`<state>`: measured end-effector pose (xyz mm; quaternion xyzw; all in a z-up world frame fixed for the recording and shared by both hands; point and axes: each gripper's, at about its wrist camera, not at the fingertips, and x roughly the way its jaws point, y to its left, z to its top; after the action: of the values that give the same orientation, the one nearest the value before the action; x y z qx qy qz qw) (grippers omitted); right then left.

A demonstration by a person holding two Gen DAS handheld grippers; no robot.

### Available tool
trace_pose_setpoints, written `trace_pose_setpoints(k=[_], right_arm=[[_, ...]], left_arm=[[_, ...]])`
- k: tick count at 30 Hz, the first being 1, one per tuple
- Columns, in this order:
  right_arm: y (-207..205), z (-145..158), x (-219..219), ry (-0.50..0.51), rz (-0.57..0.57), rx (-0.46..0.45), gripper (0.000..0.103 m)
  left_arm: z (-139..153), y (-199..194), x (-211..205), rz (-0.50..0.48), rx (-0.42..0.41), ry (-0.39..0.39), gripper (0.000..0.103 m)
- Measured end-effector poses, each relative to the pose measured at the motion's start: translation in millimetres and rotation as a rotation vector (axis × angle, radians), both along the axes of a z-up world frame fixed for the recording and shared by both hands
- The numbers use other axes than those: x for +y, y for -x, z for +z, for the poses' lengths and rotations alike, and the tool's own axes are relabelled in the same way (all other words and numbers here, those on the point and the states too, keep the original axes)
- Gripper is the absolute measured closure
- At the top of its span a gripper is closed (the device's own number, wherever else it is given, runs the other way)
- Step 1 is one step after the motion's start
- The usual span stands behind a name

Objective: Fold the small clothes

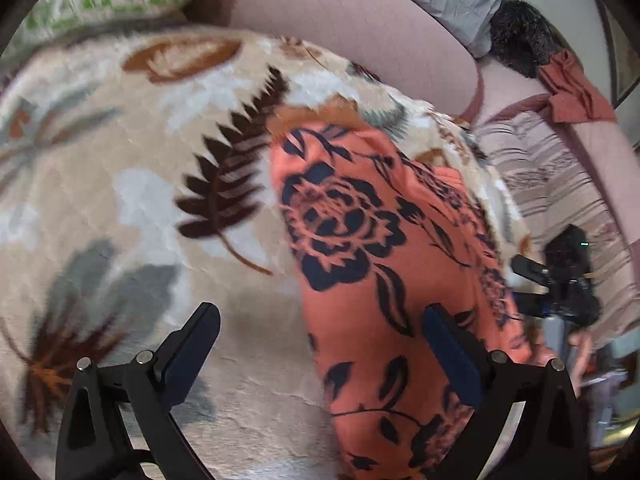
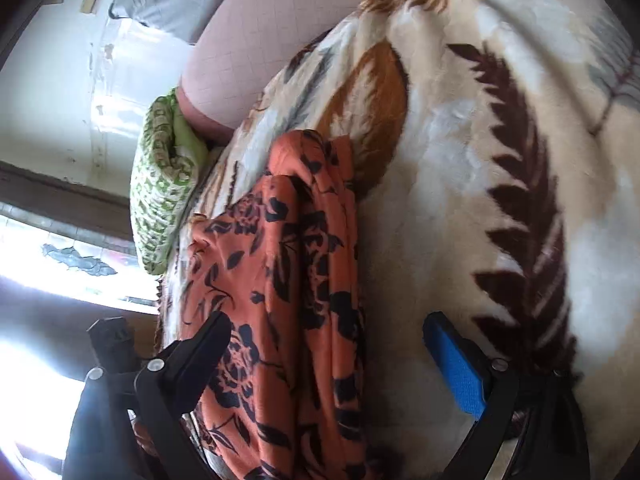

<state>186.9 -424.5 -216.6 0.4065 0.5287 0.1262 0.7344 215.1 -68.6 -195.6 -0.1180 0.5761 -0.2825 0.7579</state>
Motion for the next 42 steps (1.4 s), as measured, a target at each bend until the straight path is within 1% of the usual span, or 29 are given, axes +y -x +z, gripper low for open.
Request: trace_pose_setpoints(k=[1,3,5,6,9,11,13,14,15,16,17,19,20,21,23,26,29,33,35,38,42], right_arm=[[-1,-3,1,-0.017,0.011,0.006,0.004],[-1,-3,5,-0.025,0.02,0.006,0.004],[-3,-5,9,-0.078,0.043,0.004,0.004],[-2,-6,11,-0.094,0.05,0.007,0.004],[-3,-6,20,-0.097,0.079,0.004,0.004],[-3,-8,27,-0.131,0.08,0.002,0.004],[-4,-7,37,-0.104,0.087,0.001,0.005],[-3,-5,41,-0.102,0.094,-0.004,0.007],[-3,-5,42,-0.122,0.094,-0.004,0.01],[-1,-8,44,-0.156,0.091,0.006,0.021],[0,-11,46,-0.159,0.08,0.023,0.026],[0,-11,50,-0.118,0.082,0.029,0.032],[0,-9,51,-0.114,0.085,0.024,0.033],[0,-9,51,-0.117,0.086,0.023,0.034],[1,-11,52,-0.106,0.087,0.032,0.04],[2,-8,54,-0.071,0.089,0.033,0.045],[2,0,65,-0.015,0.099,0.022,0.048],[6,17,72,0.028,0.103,-0.016,0.052],[9,26,80,0.052,0.116,-0.038,0.055],[16,38,96,0.082,0.145,-0.075,0.056],[25,54,115,0.066,0.157,-0.131,0.056]], left_arm=[[-3,-1,-2,-0.008,0.025,0.017,0.002],[-5,-1,-5,-0.019,0.034,0.012,0.002],[-8,-1,-10,-0.039,0.05,0.03,0.002],[-9,-1,-12,-0.05,0.07,0.059,0.002],[-10,2,-19,-0.086,0.099,0.126,0.002],[-11,6,-26,-0.115,0.105,0.134,0.002],[-13,8,-32,-0.123,0.104,0.123,0.002],[-13,8,-33,-0.121,0.102,0.124,0.002],[-13,8,-34,-0.119,0.098,0.131,0.002],[-12,9,-34,-0.117,0.099,0.149,0.002],[-14,7,-37,-0.115,0.101,0.158,0.002],[-15,6,-35,-0.102,0.103,0.174,0.004],[-16,5,-35,-0.093,0.104,0.18,0.009],[-16,4,-33,-0.086,0.104,0.185,0.011],[-17,4,-32,-0.076,0.102,0.199,0.014],[-13,6,-34,-0.081,0.064,0.18,0.017],[-5,9,-36,-0.091,0.021,0.161,0.022],[2,9,-31,-0.073,0.003,0.161,0.029],[7,9,-24,-0.053,-0.005,0.16,0.029],[19,11,-12,-0.023,-0.035,0.148,0.029],[39,18,13,0.02,-0.092,0.143,0.029]])
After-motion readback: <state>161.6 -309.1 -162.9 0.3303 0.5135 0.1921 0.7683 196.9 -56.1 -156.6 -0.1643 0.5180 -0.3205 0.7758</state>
